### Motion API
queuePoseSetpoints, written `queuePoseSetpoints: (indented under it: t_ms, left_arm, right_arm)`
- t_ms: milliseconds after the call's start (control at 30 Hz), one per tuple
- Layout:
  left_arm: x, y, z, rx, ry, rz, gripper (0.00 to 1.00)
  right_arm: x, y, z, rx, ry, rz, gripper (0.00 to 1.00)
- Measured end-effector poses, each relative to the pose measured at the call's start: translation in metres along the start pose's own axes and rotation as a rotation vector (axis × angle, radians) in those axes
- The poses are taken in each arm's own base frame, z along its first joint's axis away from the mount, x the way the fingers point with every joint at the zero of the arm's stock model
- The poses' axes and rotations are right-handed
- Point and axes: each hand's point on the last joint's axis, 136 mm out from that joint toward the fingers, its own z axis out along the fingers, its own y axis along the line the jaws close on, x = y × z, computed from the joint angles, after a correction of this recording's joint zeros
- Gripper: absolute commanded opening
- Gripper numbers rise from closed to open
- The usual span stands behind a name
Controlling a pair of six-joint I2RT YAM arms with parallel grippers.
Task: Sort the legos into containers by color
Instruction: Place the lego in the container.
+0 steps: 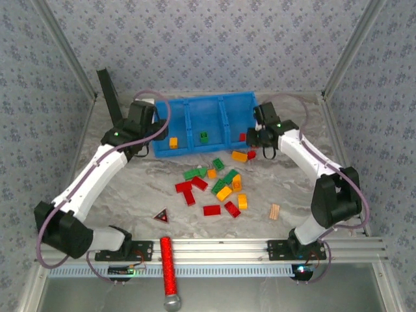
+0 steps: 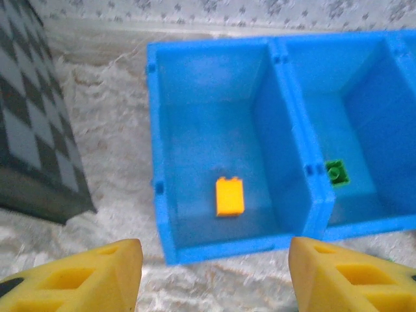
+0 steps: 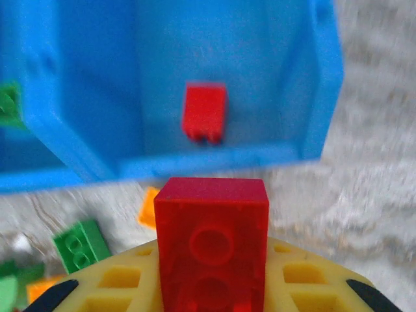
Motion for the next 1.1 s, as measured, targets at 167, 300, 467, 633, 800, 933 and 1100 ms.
queuePoseSetpoints:
  t_ms: [167, 300, 467, 633, 800, 933, 1100]
  left_arm:
    - [0.032, 0.016, -0.016, -0.018, 0.05, 0.001, 0.62]
    - [0.066, 0.024, -0.02, -0.009, 0.113, -0.02, 0.62]
    - [0.121, 0.022, -0.007, 0.016, 0.247, -0.054, 0.63]
    - [0.167, 0.008, 0.0, 0.055, 0.363, -0.037, 0.65]
    - [0.189, -0.003, 0.007, 0.085, 0.418, -0.041, 0.66]
    - [0.201, -0.012, 0.009, 0.098, 0.45, -0.051, 0.66]
    - [0.211, -0.026, 0.009, 0.127, 0.47, -0.062, 0.67]
  right_arm:
    - [-0.042, 0.009, 0.012, 0.009, -0.041, -0.028, 0.25]
    - [-0.048, 0.007, 0.044, 0.033, 0.006, -0.048, 0.25]
    - [-0.049, 0.007, 0.079, 0.047, 0.061, -0.066, 0.25]
    - [-0.05, 0.01, 0.1, 0.042, 0.085, -0.071, 0.27]
    - [-0.043, 0.012, 0.116, 0.035, 0.117, -0.071, 0.3]
    - [-0.034, 0.012, 0.128, 0.031, 0.148, -0.072, 0.31]
    - [-0.03, 0.011, 0.135, 0.03, 0.165, -0.071, 0.34]
